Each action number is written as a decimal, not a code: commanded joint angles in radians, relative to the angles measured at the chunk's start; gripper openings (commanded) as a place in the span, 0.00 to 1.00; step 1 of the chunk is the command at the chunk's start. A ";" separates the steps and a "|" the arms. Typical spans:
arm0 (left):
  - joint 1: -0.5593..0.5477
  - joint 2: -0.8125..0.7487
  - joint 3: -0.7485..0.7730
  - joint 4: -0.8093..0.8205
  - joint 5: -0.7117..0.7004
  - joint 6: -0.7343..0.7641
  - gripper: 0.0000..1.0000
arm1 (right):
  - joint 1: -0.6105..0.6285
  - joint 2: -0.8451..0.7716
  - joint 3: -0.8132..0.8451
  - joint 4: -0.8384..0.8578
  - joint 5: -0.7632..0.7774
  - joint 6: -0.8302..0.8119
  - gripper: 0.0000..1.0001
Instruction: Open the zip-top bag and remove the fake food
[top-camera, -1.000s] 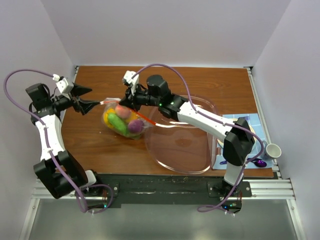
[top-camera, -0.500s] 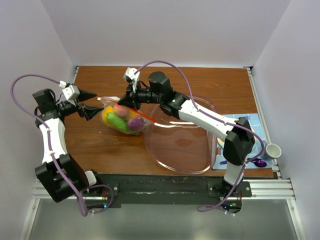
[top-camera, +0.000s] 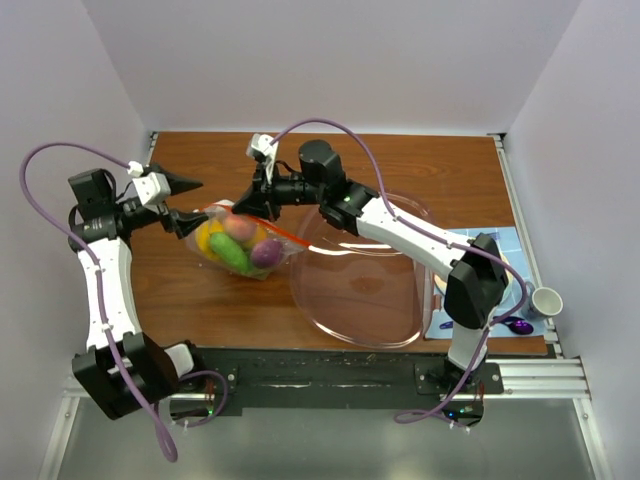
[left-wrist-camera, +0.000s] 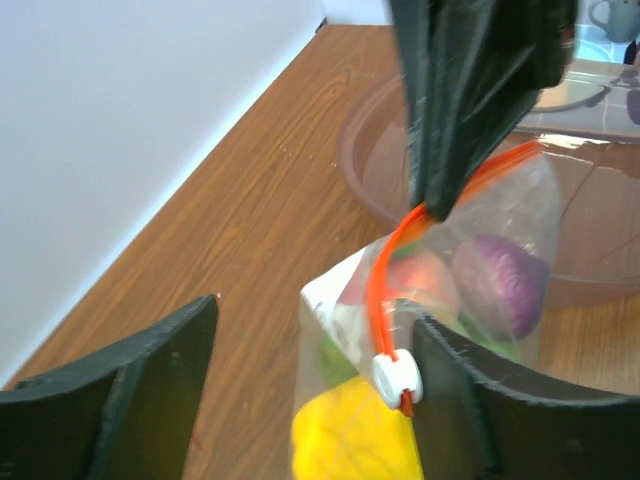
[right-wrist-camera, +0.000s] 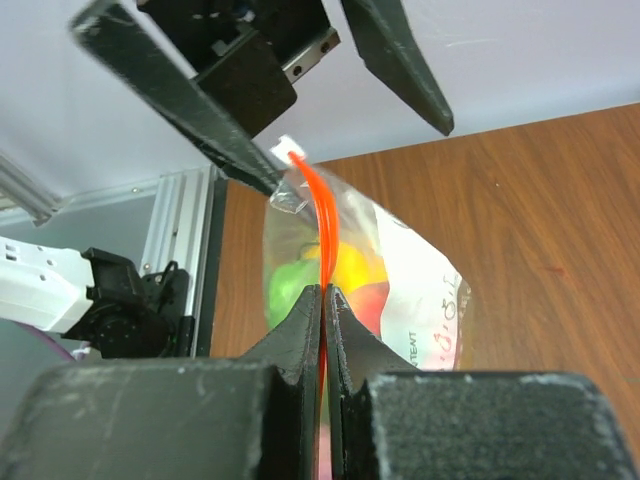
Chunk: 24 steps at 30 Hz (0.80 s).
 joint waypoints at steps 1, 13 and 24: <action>-0.046 -0.038 -0.019 0.089 0.244 -0.077 0.71 | -0.002 -0.006 0.066 0.074 -0.044 0.028 0.00; 0.026 -0.046 -0.077 0.266 0.243 -0.288 0.64 | -0.023 -0.084 0.042 -0.003 -0.021 -0.053 0.00; -0.032 -0.076 -0.117 0.289 0.243 -0.331 0.36 | -0.037 -0.056 0.086 -0.041 -0.050 -0.064 0.00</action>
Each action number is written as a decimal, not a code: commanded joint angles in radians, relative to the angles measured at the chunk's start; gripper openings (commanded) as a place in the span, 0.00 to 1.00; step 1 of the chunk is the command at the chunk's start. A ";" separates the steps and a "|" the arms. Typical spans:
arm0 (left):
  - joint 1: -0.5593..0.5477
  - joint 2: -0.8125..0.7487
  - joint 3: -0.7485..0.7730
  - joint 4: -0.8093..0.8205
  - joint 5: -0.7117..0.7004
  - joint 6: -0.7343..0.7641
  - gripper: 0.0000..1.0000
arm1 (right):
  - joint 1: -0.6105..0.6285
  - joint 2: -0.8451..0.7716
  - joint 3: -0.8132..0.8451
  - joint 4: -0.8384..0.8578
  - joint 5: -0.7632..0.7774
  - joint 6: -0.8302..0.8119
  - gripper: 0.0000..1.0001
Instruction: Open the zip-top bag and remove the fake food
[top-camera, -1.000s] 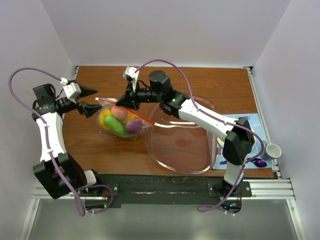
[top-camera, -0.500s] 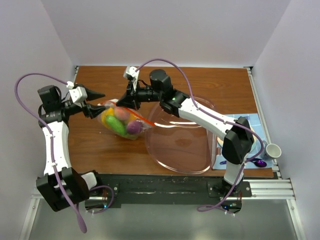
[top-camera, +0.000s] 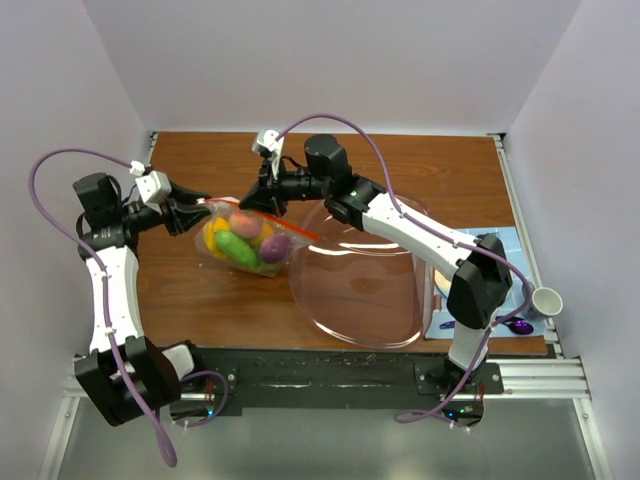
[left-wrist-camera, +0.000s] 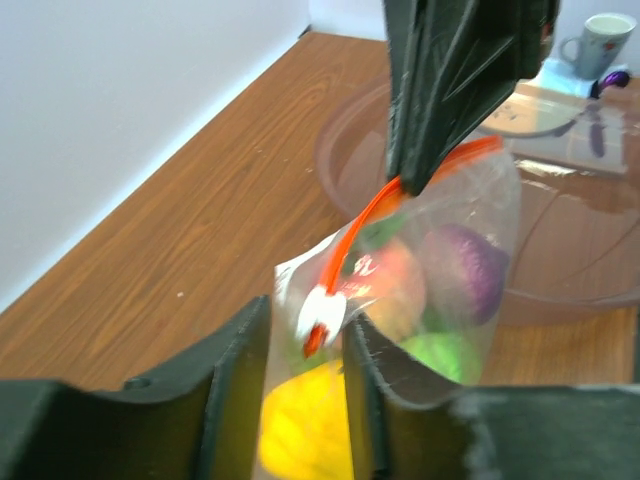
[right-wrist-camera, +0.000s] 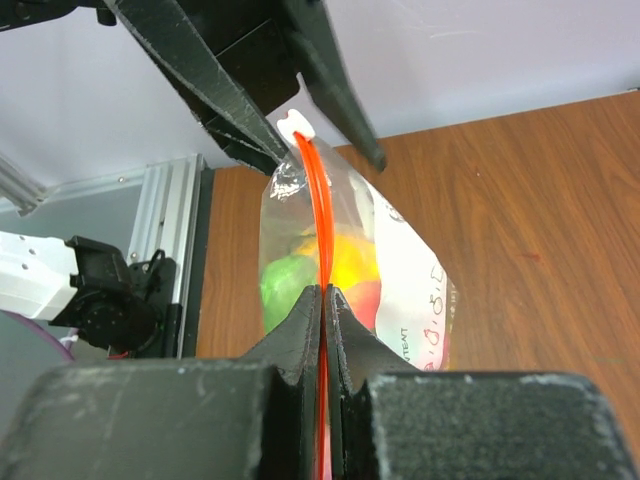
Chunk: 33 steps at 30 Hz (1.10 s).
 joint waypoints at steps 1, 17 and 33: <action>-0.020 -0.034 -0.006 0.090 0.237 -0.110 0.35 | -0.001 -0.041 0.068 0.012 -0.032 -0.025 0.00; 0.027 -0.091 -0.033 0.651 0.237 -0.669 0.35 | -0.010 -0.024 0.114 -0.162 0.036 -0.176 0.00; 0.116 -0.120 -0.087 0.599 0.237 -0.666 0.73 | -0.024 0.008 0.149 -0.154 0.013 -0.139 0.00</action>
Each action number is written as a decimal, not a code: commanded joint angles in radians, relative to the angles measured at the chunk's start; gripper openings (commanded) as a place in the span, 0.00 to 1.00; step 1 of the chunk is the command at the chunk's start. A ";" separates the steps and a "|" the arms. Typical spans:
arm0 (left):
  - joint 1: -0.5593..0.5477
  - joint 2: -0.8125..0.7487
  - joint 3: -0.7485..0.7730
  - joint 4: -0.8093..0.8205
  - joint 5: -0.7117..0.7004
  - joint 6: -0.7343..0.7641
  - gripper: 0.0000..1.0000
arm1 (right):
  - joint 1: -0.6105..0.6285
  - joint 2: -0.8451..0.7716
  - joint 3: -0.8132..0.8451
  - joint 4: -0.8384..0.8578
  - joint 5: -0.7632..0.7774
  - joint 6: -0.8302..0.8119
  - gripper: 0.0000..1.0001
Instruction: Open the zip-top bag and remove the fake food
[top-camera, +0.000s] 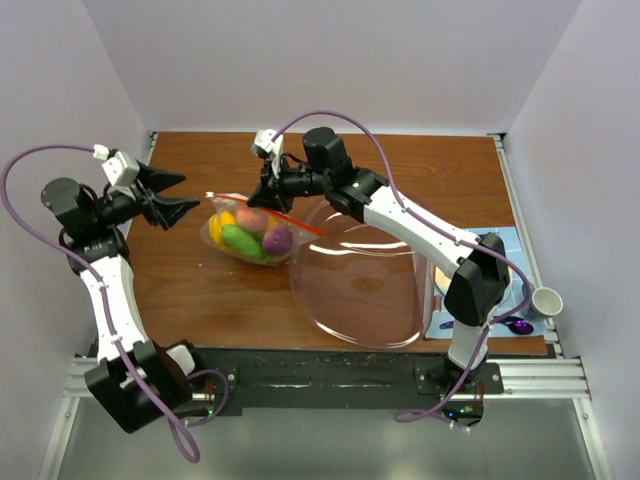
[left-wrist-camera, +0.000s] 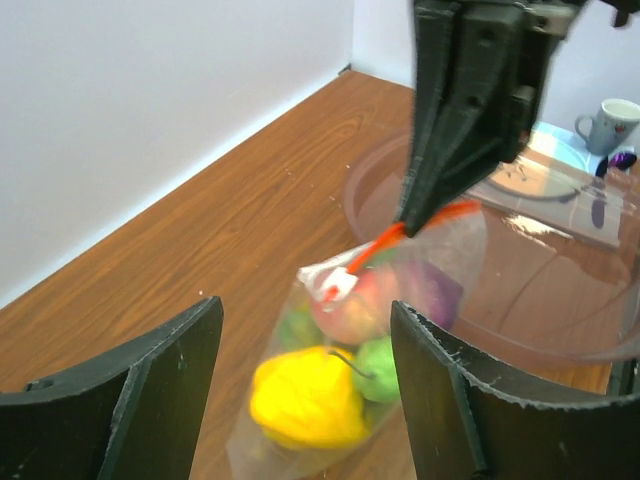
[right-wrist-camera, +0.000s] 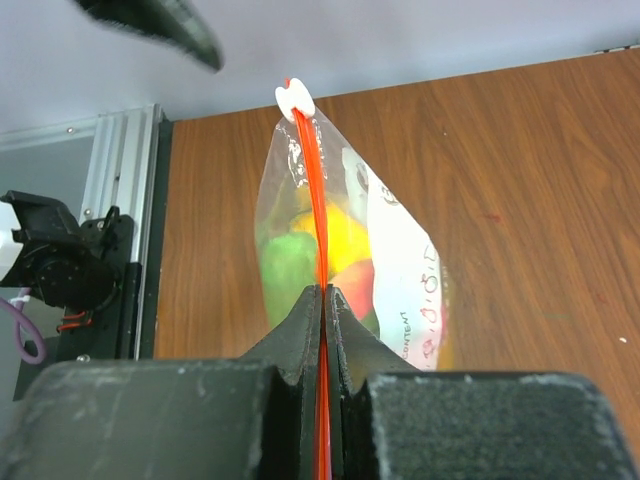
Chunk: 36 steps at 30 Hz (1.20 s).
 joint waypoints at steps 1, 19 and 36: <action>0.001 -0.082 -0.048 -0.009 0.221 0.057 0.73 | -0.004 -0.011 0.062 0.047 -0.018 0.016 0.00; -0.153 0.050 0.122 -0.569 0.218 0.604 0.73 | -0.002 -0.010 0.062 0.087 -0.058 0.060 0.00; -0.178 -0.016 0.001 -0.184 0.220 0.310 0.37 | -0.004 -0.042 0.030 0.085 -0.049 0.048 0.00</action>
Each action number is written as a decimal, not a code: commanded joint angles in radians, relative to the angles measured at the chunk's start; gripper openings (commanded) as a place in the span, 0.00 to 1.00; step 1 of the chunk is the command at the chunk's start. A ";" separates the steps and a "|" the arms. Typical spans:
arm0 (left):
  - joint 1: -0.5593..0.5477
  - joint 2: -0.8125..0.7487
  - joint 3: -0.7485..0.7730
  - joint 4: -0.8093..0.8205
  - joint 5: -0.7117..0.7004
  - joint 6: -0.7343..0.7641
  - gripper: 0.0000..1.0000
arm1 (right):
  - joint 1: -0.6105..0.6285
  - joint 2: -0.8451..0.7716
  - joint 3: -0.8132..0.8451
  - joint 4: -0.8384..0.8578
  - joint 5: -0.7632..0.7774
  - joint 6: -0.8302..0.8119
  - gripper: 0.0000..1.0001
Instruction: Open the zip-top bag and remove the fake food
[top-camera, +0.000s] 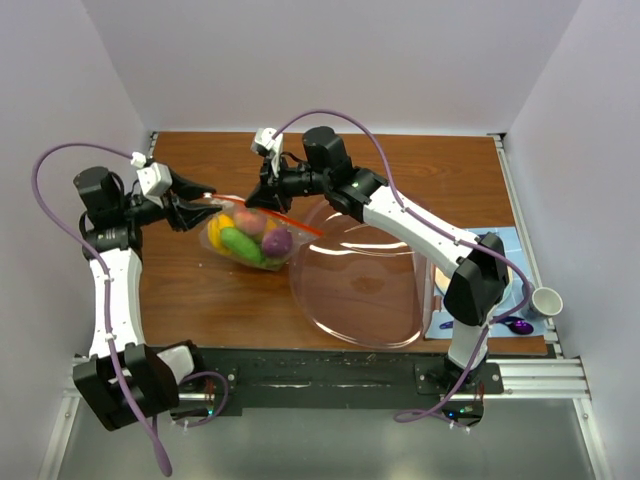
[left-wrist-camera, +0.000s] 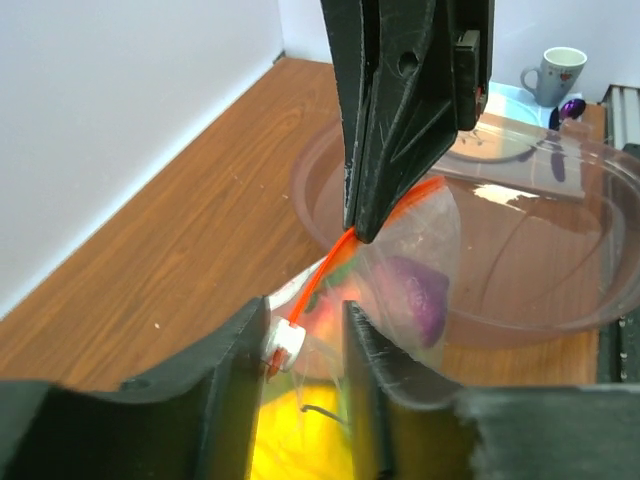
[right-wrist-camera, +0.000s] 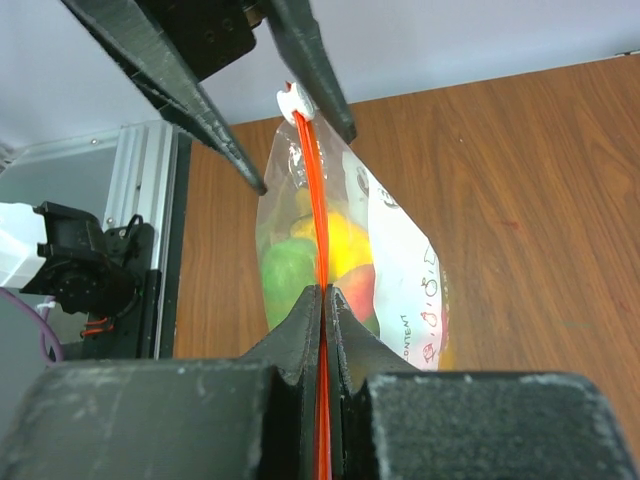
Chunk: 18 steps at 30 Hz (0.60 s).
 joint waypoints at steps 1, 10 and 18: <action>-0.004 -0.029 -0.048 0.237 0.221 -0.162 0.33 | -0.002 -0.052 0.028 0.065 -0.021 0.001 0.00; -0.004 -0.020 0.025 0.283 0.221 -0.233 0.23 | -0.002 -0.064 0.005 0.042 -0.006 -0.027 0.00; -0.044 -0.084 0.079 0.187 0.221 -0.170 0.29 | -0.001 -0.036 0.026 0.070 -0.026 0.004 0.00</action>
